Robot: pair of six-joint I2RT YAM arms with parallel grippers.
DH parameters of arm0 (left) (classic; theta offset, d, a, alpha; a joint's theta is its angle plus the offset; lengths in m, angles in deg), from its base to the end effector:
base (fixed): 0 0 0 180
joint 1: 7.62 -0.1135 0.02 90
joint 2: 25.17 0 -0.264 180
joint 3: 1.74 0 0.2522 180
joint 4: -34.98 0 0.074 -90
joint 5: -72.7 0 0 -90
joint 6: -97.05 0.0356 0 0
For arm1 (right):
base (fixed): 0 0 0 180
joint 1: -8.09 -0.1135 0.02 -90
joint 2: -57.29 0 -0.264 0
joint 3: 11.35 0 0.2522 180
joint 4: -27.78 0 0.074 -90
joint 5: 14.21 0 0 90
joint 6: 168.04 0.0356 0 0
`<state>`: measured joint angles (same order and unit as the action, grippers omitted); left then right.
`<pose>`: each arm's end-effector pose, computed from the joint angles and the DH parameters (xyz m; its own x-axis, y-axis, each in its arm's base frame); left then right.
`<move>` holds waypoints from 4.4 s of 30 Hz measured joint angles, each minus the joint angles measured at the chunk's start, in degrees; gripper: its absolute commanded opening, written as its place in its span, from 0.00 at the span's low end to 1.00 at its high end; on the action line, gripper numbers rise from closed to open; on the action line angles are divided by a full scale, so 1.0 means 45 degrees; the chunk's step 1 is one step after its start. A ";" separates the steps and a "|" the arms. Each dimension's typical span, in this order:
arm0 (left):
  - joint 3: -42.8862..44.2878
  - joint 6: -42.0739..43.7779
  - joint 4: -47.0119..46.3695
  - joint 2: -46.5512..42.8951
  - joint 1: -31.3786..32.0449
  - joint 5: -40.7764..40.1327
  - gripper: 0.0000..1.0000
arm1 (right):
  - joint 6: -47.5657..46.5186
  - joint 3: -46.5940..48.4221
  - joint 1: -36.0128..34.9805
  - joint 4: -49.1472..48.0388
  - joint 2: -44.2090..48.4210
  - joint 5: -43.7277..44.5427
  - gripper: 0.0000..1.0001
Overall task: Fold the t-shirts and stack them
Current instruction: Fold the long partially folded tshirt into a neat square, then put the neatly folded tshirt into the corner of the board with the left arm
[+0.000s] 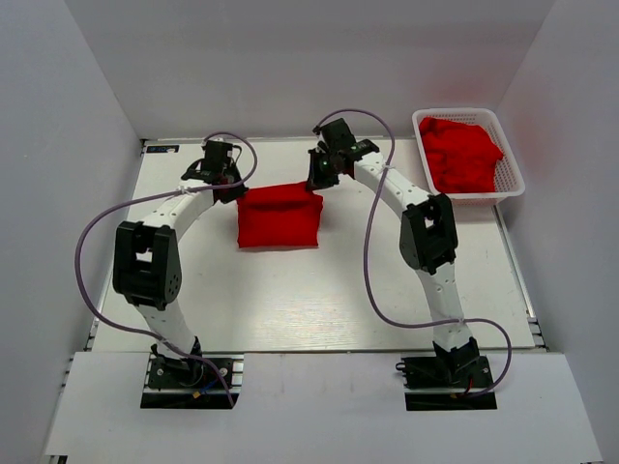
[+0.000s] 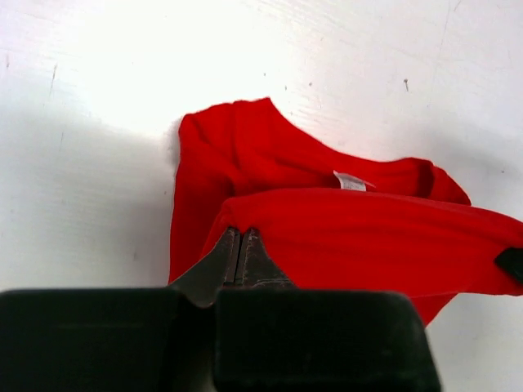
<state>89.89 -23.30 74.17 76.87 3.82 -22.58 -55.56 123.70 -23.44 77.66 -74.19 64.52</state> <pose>0.3869 -0.0749 0.2428 -0.7144 -0.3688 -0.5947 -0.2572 0.9288 -0.2670 0.4411 0.2788 0.2482 -0.8096 -0.0568 -0.5842 -0.3446 0.8518 0.3947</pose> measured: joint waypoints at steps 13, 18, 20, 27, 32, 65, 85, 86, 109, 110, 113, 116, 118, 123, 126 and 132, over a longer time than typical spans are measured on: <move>0.2210 0.0976 -0.0199 0.2084 -0.0262 0.0316 1.00 | 0.0573 0.0000 0.0680 -0.1593 -0.0967 -0.0675 0.90; 0.2909 0.1229 0.0345 0.2229 -0.0350 0.0262 1.00 | 0.0563 -0.0782 0.0792 -0.2191 -0.0257 -0.0384 0.90; 0.2905 0.1379 0.0457 0.2225 -0.0359 0.0262 1.00 | 0.0520 -0.0937 0.0763 -0.2103 0.0112 -0.0214 0.90; 0.2064 0.2161 0.0704 0.2011 -0.0364 0.0631 1.00 | -0.0039 -0.1472 0.0641 -0.1807 0.1185 0.0209 0.90; 0.1341 0.2710 0.0874 0.1991 -0.0364 0.1229 0.98 | -0.0223 -0.3342 0.0573 -0.1749 0.2089 0.0311 0.90; 0.2249 0.4211 0.0767 0.4051 -0.0408 0.1690 0.00 | -0.0719 -0.5498 0.0491 -0.1695 0.3400 0.1243 0.90; 0.9243 0.8403 0.0889 0.8038 -0.4294 -0.1753 0.00 | -0.1574 -0.6513 0.0505 -0.1841 0.5421 0.3415 0.90; 0.9549 0.8592 0.0792 0.8315 -0.4473 -0.1758 0.00 | -0.1603 -0.6416 0.0505 -0.1749 0.5421 0.3439 0.90; 1.0618 1.0171 -0.0180 0.9083 -0.6028 -0.1617 0.09 | -0.1753 -0.4493 0.0491 -0.0588 0.5197 0.3225 0.90; 1.0622 1.0180 -0.0204 0.9097 -0.6081 -0.1583 0.23 | -0.1753 -0.4459 0.0491 -0.0568 0.5178 0.3211 0.90; 1.0637 1.0219 -0.0238 0.9122 -0.6154 -0.1477 0.45 | -0.1753 -0.4308 0.0491 -0.0423 0.5085 0.3133 0.90; 1.0695 1.0331 -0.0330 0.9122 -0.6198 -0.1520 1.00 | -0.1753 -0.4075 0.0481 -0.0311 0.4915 0.3128 0.90; 1.0860 1.0171 -0.0340 0.9122 -0.6198 -0.1603 1.00 | -0.1753 -0.3963 0.0481 -0.0277 0.4813 0.3128 0.90; 1.1142 0.9831 -0.0427 0.9054 -0.6198 -0.1112 1.00 | -0.1763 -0.3949 0.0476 -0.0107 0.4775 0.3123 0.90; 1.1142 0.9476 -0.0257 0.8908 -0.6149 -0.0481 1.00 | -0.1763 -0.3925 0.0476 -0.0078 0.4775 0.3123 0.90; 1.1137 0.8510 0.1146 0.7951 -0.5935 0.1287 1.00 | -0.1700 -0.4133 0.0476 -0.0209 0.4964 0.3191 0.90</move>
<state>140.00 14.99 79.33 112.65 -22.89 -16.79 -63.21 105.10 -21.29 76.72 -51.85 78.88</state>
